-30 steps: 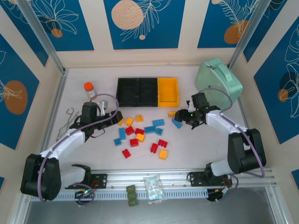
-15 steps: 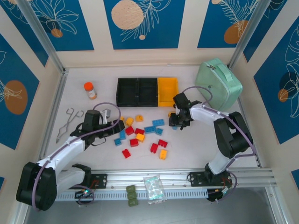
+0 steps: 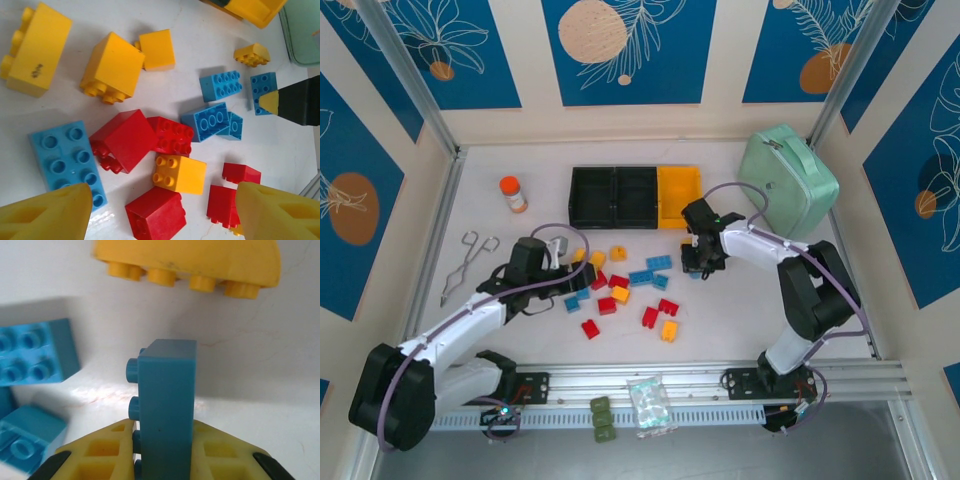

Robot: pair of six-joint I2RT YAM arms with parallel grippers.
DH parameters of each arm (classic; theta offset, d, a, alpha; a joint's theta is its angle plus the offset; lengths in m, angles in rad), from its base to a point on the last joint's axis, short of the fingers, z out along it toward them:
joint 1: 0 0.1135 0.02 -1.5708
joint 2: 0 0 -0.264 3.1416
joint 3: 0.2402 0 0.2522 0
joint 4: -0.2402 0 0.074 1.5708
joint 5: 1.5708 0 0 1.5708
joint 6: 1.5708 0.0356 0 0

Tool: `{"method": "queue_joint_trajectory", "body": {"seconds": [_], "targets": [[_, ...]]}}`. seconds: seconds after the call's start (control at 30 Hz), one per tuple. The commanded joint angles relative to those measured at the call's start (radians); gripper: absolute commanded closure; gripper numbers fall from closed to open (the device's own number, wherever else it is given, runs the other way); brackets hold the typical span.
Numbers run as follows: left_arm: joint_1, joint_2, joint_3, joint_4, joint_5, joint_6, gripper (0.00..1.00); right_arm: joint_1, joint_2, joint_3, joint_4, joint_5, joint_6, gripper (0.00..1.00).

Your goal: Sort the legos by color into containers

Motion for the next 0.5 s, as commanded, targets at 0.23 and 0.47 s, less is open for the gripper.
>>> {"method": "queue_joint_trajectory", "body": {"seconds": [0.23,0.47], "targets": [[-0.075,0.013,0.125,-0.024,-0.04,-0.012,0.25,-0.007,-0.032,0.256,-0.112,-0.007,-0.03,0.86],[-0.11,0.009,0.139,-0.035,-0.063,-0.027,0.25,-0.05,0.167,0.508,-0.141,0.012,-0.051,0.86]]}}
